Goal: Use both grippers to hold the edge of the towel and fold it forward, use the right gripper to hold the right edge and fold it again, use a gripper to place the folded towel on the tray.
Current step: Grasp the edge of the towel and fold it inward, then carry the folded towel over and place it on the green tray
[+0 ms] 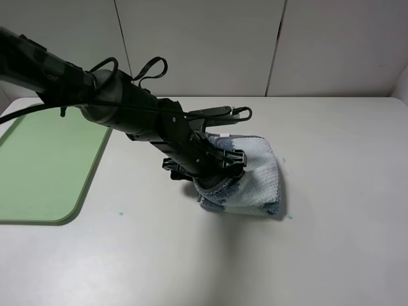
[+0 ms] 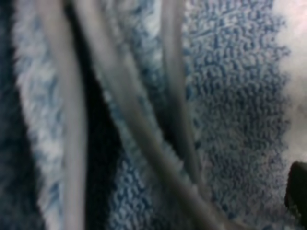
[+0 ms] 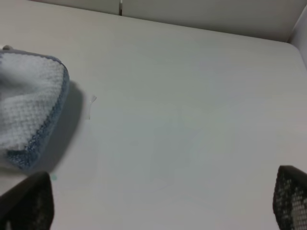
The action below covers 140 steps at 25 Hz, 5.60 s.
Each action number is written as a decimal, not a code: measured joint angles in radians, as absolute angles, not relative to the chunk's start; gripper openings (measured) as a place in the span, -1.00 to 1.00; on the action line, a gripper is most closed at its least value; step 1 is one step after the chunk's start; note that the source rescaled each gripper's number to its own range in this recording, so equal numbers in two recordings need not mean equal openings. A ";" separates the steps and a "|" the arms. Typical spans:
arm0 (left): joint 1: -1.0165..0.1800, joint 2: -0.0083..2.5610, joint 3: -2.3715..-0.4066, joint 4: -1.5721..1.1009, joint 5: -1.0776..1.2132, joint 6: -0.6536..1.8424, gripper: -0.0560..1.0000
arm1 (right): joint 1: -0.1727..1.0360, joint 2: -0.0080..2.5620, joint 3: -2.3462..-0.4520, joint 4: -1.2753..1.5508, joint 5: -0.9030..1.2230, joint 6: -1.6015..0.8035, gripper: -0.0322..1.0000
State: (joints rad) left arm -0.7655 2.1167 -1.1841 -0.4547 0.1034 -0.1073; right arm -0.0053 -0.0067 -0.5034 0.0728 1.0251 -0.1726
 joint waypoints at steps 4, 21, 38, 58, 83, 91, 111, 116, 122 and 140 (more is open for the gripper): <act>-0.769 2.124 -1.196 -0.455 0.111 -0.101 0.94 | -0.005 -0.007 -0.503 0.073 1.025 -0.173 1.00; -0.779 2.125 -1.198 -0.454 0.122 -0.101 0.82 | -0.005 -0.007 -0.503 0.077 1.025 -0.173 1.00; -0.779 2.126 -1.198 -0.411 0.118 -0.101 -0.56 | -0.005 -0.007 -0.503 0.080 1.025 -0.173 1.00; -0.753 2.064 -1.198 -0.371 0.198 -0.038 -0.57 | -0.005 -0.007 -0.503 0.080 1.025 -0.173 1.00; -0.503 1.833 -1.068 -0.218 0.329 -0.038 -0.58 | -0.005 -0.007 -0.503 0.087 1.025 -0.173 1.00; -0.389 1.747 -0.975 -0.190 0.345 -0.038 -0.58 | -0.005 -0.007 -0.503 0.087 1.025 -0.173 1.00; -0.096 1.655 -0.908 -0.033 0.425 -0.038 -0.58 | -0.005 -0.007 -0.503 0.088 1.025 -0.173 1.00; -0.031 1.655 -0.908 -0.011 0.430 -0.038 -0.58 | -0.005 -0.007 -0.503 0.088 1.025 -0.173 1.00; 0.037 1.655 -0.908 0.033 0.431 -0.038 -0.58 | -0.005 -0.007 -0.503 0.088 1.025 -0.173 1.00; 0.092 1.753 -0.908 0.151 0.362 -0.038 -0.58 | -0.005 -0.007 -0.503 0.088 1.025 -0.173 1.00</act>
